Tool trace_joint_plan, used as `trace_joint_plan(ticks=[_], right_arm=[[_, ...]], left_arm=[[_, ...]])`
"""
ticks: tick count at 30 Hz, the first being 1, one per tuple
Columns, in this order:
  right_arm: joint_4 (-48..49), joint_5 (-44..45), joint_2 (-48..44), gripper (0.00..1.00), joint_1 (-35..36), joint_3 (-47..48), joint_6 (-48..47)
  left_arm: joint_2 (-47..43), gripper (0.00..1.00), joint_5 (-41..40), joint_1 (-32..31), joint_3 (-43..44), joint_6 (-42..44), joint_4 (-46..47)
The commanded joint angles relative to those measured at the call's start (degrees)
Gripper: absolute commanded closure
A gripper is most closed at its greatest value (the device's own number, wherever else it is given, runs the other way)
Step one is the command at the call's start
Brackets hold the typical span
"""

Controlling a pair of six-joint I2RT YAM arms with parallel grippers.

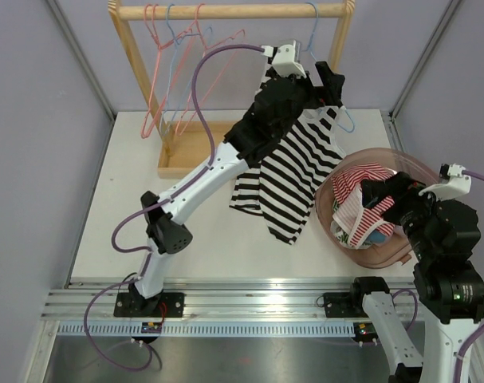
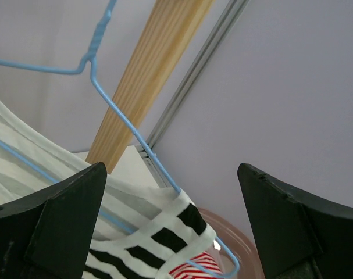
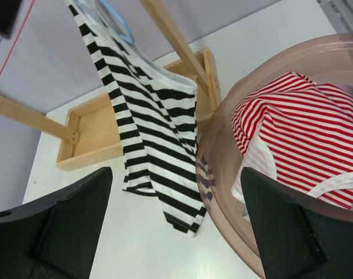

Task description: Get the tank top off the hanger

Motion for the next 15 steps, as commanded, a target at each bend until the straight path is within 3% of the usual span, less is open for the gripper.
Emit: trace_joint_plan(ticks=[1, 6, 12, 13, 15], right_arm=[[-2.87, -5.09, -1.59, 0.01, -0.05, 0.37, -0.47], [-5.25, -7.1, -3.26, 0.0, 0.39, 1.87, -1.27], [-4.19, -11.77, -4.14, 0.01, 0.57, 0.99, -0.48], [-4.1, -11.94, -4.23, 0.0, 0.65, 0.9, -0.48], [-3.66, -12.03, -4.14, 0.01, 0.92, 0.72, -0.56]], left_arm=[[4.43, 0.01, -5.79, -0.29, 5.37, -1.4, 6.61], [6.27, 0.03, -11.25, -0.2, 3.61, -0.09, 10.75], [10.76, 0.36, -13.09, 0.06, 9.41, 3.95, 10.58], [10.59, 0.49, -13.79, 0.15, 8.97, 4.83, 10.58], [10.15, 0.53, -13.98, 0.59, 8.71, 5.62, 9.88]])
